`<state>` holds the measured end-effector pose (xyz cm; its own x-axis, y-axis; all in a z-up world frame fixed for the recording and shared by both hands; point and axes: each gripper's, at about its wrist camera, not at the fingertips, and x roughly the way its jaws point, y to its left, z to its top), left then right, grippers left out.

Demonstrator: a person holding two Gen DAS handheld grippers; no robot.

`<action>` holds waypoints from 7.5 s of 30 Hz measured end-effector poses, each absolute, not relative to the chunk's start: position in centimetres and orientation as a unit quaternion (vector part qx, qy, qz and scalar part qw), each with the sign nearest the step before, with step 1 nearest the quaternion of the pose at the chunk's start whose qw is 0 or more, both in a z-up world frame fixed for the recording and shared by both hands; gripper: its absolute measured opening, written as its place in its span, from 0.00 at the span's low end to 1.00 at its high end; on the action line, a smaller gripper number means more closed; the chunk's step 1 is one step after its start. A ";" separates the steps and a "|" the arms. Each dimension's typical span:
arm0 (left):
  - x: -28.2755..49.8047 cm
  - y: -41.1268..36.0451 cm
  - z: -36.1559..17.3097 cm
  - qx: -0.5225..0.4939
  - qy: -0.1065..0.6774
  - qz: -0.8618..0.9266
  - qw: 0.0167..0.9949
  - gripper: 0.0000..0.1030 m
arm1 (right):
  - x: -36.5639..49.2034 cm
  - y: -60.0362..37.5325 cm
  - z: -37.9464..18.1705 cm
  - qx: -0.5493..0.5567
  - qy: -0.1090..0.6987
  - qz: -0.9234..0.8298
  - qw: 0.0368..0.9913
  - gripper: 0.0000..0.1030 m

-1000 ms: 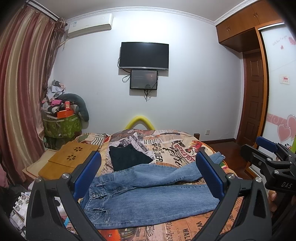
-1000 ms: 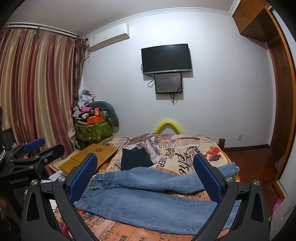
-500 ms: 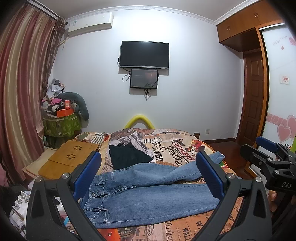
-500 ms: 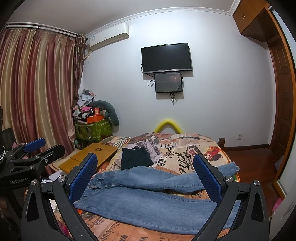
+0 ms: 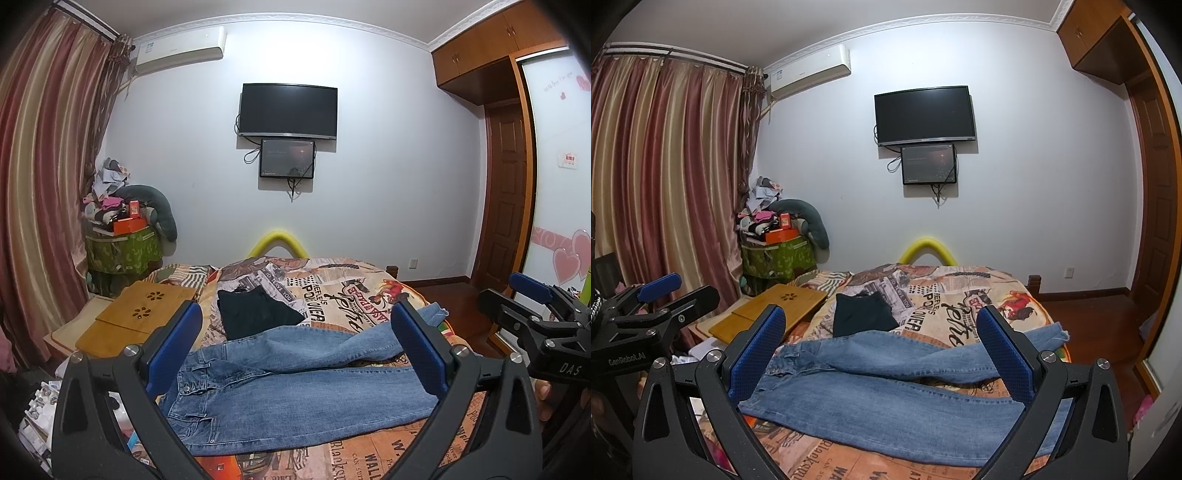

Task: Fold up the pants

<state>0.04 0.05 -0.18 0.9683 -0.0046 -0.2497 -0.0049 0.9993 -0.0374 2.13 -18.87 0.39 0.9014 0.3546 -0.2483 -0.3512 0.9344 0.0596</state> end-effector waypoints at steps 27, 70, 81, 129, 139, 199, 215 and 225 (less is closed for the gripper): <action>2.4 1.4 -0.8 -0.026 0.140 -0.001 0.990 1.00 | 4.9 -18.8 -0.7 0.000 0.150 0.181 0.972 1.00; 39.1 23.9 -29.6 -0.057 0.548 0.135 0.823 0.80 | 39.4 -15.5 -20.0 -0.072 0.461 0.272 0.842 0.88; 39.9 23.7 -32.1 -0.103 0.557 0.109 0.817 0.29 | 40.8 -14.4 -24.2 -0.109 0.478 0.279 0.826 0.56; 18.5 20.1 -18.7 -0.073 0.459 0.106 0.879 0.06 | 18.1 -18.3 -15.2 -0.115 0.395 0.312 0.857 0.05; 15.2 19.7 -22.9 -0.099 0.498 0.106 0.855 0.06 | 14.8 -18.1 -18.6 -0.112 0.423 0.308 0.845 0.06; 31.5 10.4 -22.4 0.005 0.524 0.053 0.850 0.90 | 42.7 -26.8 -26.6 0.020 0.530 0.119 0.839 0.07; 29.5 -3.0 -21.6 0.046 0.543 -0.042 0.837 0.91 | 26.0 -42.0 -3.6 0.071 0.346 0.105 0.930 0.06; 27.0 -8.1 -23.2 0.061 0.563 -0.072 0.821 0.91 | 21.5 -48.7 -6.8 0.102 0.369 0.057 0.922 0.06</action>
<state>26.98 -8.06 -23.21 0.3553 -0.0488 -0.9335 0.1873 0.9821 0.0200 21.50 -48.75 -6.80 0.7219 0.1792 -0.6684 -0.0293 0.9729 0.2292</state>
